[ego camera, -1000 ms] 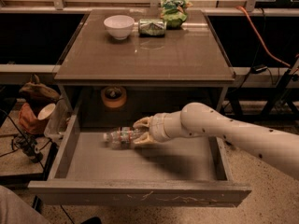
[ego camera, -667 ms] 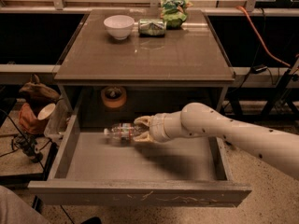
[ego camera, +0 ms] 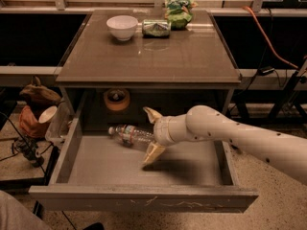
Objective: Place water bottle into top drawer
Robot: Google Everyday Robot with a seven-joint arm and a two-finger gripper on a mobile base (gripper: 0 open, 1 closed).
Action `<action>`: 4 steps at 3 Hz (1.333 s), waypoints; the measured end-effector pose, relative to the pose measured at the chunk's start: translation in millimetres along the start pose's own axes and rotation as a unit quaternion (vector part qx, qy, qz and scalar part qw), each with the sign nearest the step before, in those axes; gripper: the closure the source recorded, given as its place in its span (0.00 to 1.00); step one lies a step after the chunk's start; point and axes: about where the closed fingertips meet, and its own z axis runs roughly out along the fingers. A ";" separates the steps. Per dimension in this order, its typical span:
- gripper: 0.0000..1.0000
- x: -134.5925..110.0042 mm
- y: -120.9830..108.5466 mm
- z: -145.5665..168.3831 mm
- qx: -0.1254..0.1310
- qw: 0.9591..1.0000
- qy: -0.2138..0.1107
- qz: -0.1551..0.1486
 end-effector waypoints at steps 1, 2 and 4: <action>0.00 0.0 0.0 0.0 0.000 1.000 0.000 0.000; 0.00 9.0 -16.4 -52.8 0.014 1.000 0.027 0.000; 0.00 46.1 -38.5 -248.8 0.084 0.986 0.135 0.057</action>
Offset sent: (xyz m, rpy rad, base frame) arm -0.0007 -0.1310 0.0964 -0.1110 -0.0546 -0.1303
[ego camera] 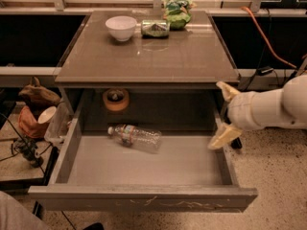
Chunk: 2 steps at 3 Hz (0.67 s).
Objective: Place water bottle into top drawer
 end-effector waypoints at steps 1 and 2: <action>0.00 37.5 -32.7 -117.4 0.069 0.995 0.057 0.045; 0.00 50.8 -60.6 -245.0 0.159 0.978 0.107 0.083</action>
Offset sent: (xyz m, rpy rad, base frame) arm -0.1476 -0.2876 0.2970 -0.0954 -0.2636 -0.6564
